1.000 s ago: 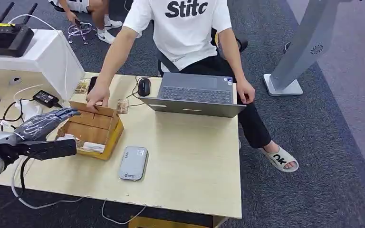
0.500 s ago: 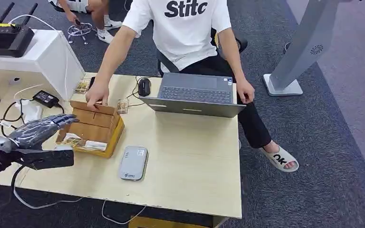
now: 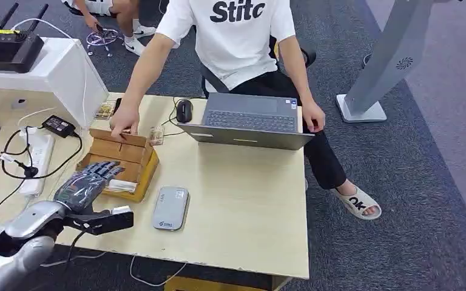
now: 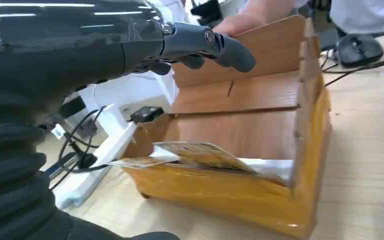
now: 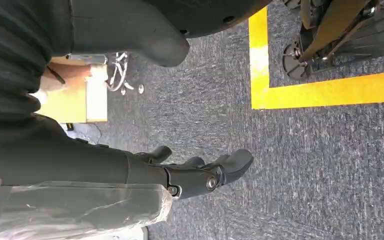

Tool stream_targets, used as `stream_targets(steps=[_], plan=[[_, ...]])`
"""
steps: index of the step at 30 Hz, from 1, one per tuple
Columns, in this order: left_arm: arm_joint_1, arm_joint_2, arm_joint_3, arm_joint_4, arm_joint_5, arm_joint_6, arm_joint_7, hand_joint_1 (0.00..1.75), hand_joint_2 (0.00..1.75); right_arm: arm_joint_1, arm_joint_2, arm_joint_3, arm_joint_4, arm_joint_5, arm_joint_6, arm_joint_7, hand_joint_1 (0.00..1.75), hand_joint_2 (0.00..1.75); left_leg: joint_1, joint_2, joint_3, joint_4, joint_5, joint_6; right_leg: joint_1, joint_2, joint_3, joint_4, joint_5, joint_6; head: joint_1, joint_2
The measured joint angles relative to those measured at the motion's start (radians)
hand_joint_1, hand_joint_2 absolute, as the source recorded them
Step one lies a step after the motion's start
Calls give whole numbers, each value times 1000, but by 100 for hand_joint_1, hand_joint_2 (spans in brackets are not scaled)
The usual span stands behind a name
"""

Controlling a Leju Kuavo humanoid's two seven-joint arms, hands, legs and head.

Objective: Pass the card to the sensor for recognition and then transmit it.

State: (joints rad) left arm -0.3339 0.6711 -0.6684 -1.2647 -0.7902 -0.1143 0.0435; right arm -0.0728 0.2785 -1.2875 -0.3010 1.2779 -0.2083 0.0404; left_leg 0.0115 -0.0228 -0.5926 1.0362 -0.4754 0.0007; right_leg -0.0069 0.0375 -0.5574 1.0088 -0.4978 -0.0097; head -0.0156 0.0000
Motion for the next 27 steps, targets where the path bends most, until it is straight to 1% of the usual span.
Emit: stream_targets(steps=[2,3,6,9,16,19,21,24,25,27], plan=[[11,-44,9,34,-61,58,-8,0,175,0,0,0,1,-1,-3,0,0,175,0,-1,0,0,0,0,0,-1,0,0,0,0,0,0],[17,-64,18,47,-76,75,-14,0,175,-1,0,1,1,-1,-5,0,0,175,0,0,0,0,0,0,0,0,0,0,0,0,0,0],[29,-116,45,81,-91,91,-22,0,175,0,0,1,2,-2,-8,0,0,175,0,0,0,0,0,0,0,0,0,0,0,0,0,0],[36,-143,60,99,-92,91,-23,0,175,0,0,2,2,-2,-9,0,0,175,0,0,0,0,0,0,0,0,0,0,0,0,0,0],[50,-178,100,114,-125,104,-45,0,175,0,0,2,2,-7,-10,-1,0,175,1,0,0,0,0,0,0,0,0,0,0,0,0,0],[50,-180,115,113,-124,81,-56,0,175,0,0,2,2,-10,-10,-1,0,175,1,0,0,0,0,0,0,0,0,0,0,0,0,0],[50,-170,124,106,-109,37,-60,0,175,2,0,2,2,-13,-10,0,0,175,1,0,0,0,0,0,0,0,0,0,0,0,0,0],[46,-125,126,62,-62,-31,-67,0,175,4,0,2,2,-21,-10,0,0,175,1,0,0,0,0,0,1,0,0,0,0,0,0,0],[42,-107,127,44,-49,-47,-67,0,175,5,0,2,2,-21,-10,0,0,175,1,0,0,0,0,0,1,0,0,0,0,0,0,0],[31,-80,130,21,-40,-59,-67,0,175,5,0,2,1,-21,-10,0,0,175,1,0,0,0,0,0,1,0,0,0,0,0,0,0]])
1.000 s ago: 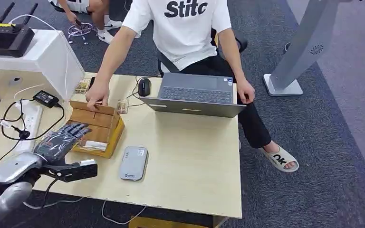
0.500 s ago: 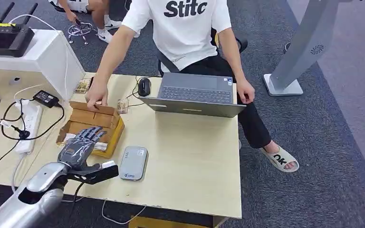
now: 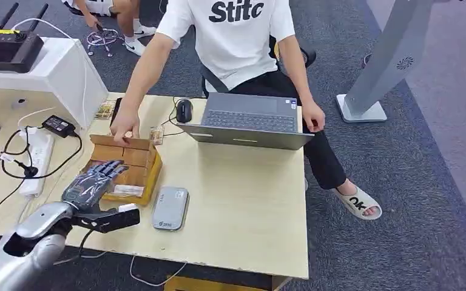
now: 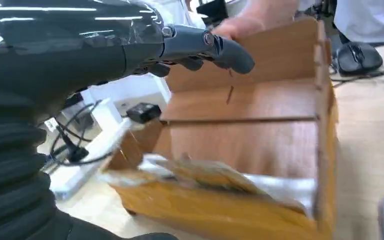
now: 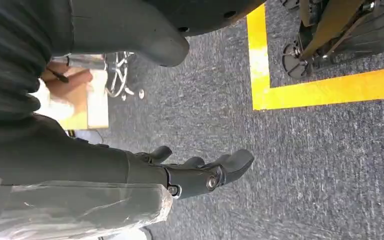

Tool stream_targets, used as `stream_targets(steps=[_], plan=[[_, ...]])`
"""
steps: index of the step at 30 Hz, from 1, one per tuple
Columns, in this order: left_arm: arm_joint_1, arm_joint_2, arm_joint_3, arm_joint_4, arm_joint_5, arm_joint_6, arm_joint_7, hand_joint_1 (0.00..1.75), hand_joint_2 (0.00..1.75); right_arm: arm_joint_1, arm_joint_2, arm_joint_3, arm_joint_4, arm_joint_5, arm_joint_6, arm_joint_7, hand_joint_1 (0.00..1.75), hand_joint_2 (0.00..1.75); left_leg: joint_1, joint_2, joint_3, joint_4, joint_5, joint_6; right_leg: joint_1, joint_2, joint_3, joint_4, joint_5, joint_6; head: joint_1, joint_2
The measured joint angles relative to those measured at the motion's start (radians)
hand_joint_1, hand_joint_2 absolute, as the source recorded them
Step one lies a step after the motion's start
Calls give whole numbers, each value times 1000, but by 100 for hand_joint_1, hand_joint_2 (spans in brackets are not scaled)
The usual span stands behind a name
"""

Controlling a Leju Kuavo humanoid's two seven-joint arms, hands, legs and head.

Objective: Pass the card to the sensor for recognition and then transmit it.

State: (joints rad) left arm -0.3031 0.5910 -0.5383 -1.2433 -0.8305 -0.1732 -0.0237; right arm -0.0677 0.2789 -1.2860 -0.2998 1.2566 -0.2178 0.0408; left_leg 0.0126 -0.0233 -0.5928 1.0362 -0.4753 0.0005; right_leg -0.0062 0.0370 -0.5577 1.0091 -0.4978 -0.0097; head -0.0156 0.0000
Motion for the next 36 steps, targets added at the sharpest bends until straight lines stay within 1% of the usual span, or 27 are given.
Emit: stream_targets(steps=[3,10,19,26,28,30,31,32,36], plan=[[-11,21,1,-21,5,-5,0,0,175,0,0,0,0,0,2,0,0,175,0,0,0,0,0,0,0,0,0,0,0,0,0,0],[-15,24,1,-24,4,7,9,0,175,0,0,0,0,3,6,0,0,175,0,0,0,0,0,0,0,0,0,0,0,0,0,0],[-19,5,1,-13,0,31,-5,0,175,-1,0,3,0,9,2,0,0,175,0,0,0,0,0,0,0,0,0,0,0,0,0,0],[-21,-10,1,-2,-1,34,-8,0,175,-1,0,4,0,10,3,1,0,175,0,0,0,0,0,0,0,0,0,0,0,0,0,0],[-25,-14,1,5,-2,34,-8,5,175,-1,0,4,0,10,6,4,0,175,0,0,0,0,0,0,0,0,0,0,0,0,0,0],[-27,-14,0,10,2,21,-11,5,175,-1,0,4,0,11,7,7,0,175,0,0,0,0,0,0,0,0,0,0,0,0,0,0],[-29,-13,0,12,7,10,-12,9,175,-1,0,4,0,11,7,7,0,175,0,0,0,0,0,0,0,0,0,0,0,0,0,0],[-30,-12,0,12,12,3,-12,7,175,-1,0,4,0,11,6,7,0,175,0,0,0,0,0,0,0,0,0,0,0,0,0,0],[-35,0,-2,15,28,-18,-15,9,175,-1,0,4,0,11,4,7,0,175,0,0,0,0,0,0,0,0,0,0,0,0,0,0]])
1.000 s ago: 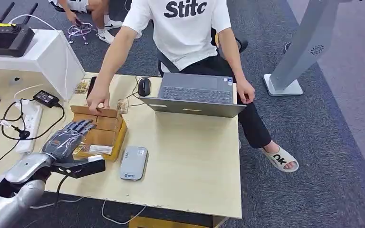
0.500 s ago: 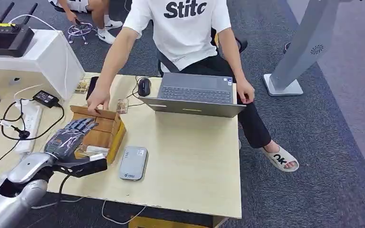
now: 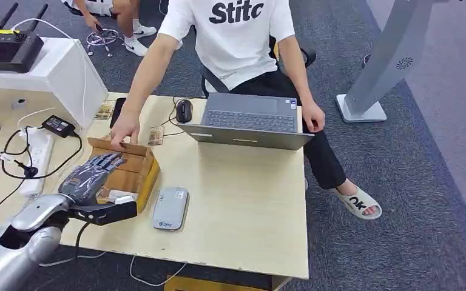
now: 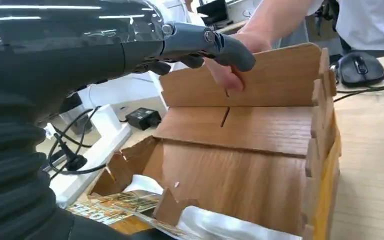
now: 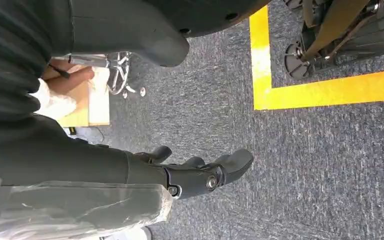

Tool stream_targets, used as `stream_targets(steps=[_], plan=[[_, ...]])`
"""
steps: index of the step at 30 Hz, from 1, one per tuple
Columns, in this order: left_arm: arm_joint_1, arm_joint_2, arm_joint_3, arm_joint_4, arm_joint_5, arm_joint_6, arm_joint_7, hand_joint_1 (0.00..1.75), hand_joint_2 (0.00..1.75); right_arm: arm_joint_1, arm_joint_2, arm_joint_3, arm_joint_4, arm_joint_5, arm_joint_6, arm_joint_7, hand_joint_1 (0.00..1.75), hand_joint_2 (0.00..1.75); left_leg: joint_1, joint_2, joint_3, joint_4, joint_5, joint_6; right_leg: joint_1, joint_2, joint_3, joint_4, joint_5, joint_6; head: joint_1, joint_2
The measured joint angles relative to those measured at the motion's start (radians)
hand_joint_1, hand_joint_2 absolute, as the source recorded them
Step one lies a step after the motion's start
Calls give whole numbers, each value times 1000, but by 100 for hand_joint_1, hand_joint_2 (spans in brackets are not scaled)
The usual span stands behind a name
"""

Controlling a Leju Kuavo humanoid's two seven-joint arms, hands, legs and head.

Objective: Pass the card to the sensor for recognition and then transmit it.

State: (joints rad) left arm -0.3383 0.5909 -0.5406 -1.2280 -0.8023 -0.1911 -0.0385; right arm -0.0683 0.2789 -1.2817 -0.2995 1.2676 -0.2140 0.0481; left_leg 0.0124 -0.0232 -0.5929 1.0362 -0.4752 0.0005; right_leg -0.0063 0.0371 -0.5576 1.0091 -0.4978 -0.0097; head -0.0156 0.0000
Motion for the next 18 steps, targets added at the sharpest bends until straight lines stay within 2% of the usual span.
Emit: stream_targets(steps=[6,12,15,17,18], plan=[[-4,15,-7,2,39,-36,-6,10,175,0,0,3,0,2,6,0,0,175,0,0,0,0,0,0,0,0,0,0,0,0,0,0],[-6,31,-12,2,75,-53,-9,19,175,0,0,11,0,4,11,1,0,175,0,0,0,0,0,0,0,0,0,0,0,0,0,0],[-7,39,-14,2,90,-59,-11,31,175,0,0,15,0,7,10,3,0,175,0,0,0,0,0,0,0,0,0,0,0,0,0,0],[-7,45,-17,2,95,-59,-14,47,175,0,0,16,0,7,10,3,0,175,0,0,0,0,0,0,0,0,0,0,0,0,0,0],[-7,45,-18,2,98,-59,-14,47,175,0,0,17,0,7,10,3,0,175,0,0,0,0,0,0,0,0,0,0,0,0,0,0]])
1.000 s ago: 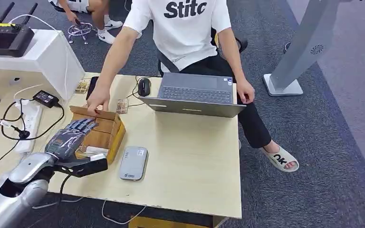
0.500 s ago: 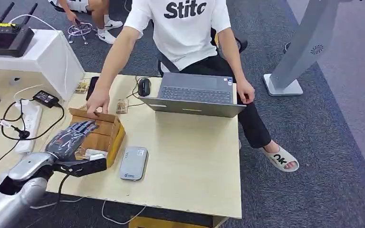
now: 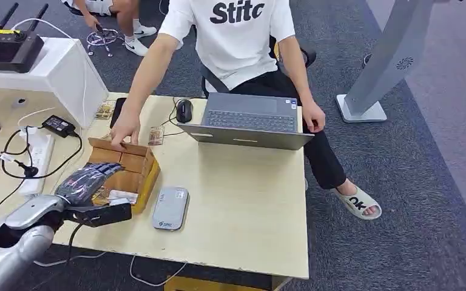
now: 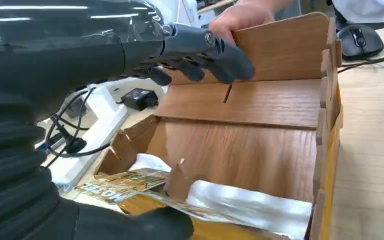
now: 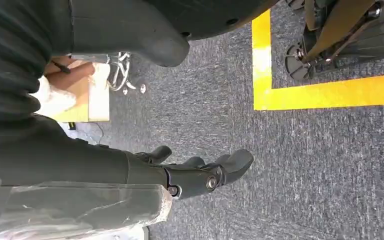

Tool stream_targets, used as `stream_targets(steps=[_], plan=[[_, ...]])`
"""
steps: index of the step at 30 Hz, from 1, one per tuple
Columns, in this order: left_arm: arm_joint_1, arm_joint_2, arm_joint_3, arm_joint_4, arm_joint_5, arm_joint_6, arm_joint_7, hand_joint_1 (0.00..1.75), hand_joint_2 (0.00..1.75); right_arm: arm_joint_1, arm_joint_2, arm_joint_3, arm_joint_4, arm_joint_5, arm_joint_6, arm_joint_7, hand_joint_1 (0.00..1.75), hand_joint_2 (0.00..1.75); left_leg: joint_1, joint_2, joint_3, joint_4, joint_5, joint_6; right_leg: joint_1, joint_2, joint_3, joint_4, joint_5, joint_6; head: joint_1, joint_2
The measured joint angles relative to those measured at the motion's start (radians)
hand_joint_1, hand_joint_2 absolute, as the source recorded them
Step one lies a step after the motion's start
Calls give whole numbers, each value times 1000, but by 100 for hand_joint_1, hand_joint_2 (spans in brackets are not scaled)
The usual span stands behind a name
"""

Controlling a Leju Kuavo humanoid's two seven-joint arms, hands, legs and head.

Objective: Pass the card to the sensor for recognition and then transmit it.

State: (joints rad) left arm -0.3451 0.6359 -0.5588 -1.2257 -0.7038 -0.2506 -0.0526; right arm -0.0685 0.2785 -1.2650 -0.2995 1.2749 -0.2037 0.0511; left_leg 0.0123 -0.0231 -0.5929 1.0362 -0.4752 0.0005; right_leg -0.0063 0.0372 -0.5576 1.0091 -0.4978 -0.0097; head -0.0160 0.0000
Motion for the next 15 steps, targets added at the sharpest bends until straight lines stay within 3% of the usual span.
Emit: stream_targets(steps=[12,14,15], plan=[[0,10,-13,0,12,-1,0,58,175,0,0,1,0,2,0,1,0,175,0,0,0,0,0,0,0,0,0,0,0,0,0,0],[0,10,-13,0,14,-1,0,75,175,0,0,1,0,2,0,1,0,175,0,0,0,0,0,0,0,0,0,0,0,0,0,0],[0,10,-14,0,16,-1,0,96,175,0,0,1,0,2,0,1,0,175,0,0,0,0,0,0,0,0,0,0,0,0,0,0]])
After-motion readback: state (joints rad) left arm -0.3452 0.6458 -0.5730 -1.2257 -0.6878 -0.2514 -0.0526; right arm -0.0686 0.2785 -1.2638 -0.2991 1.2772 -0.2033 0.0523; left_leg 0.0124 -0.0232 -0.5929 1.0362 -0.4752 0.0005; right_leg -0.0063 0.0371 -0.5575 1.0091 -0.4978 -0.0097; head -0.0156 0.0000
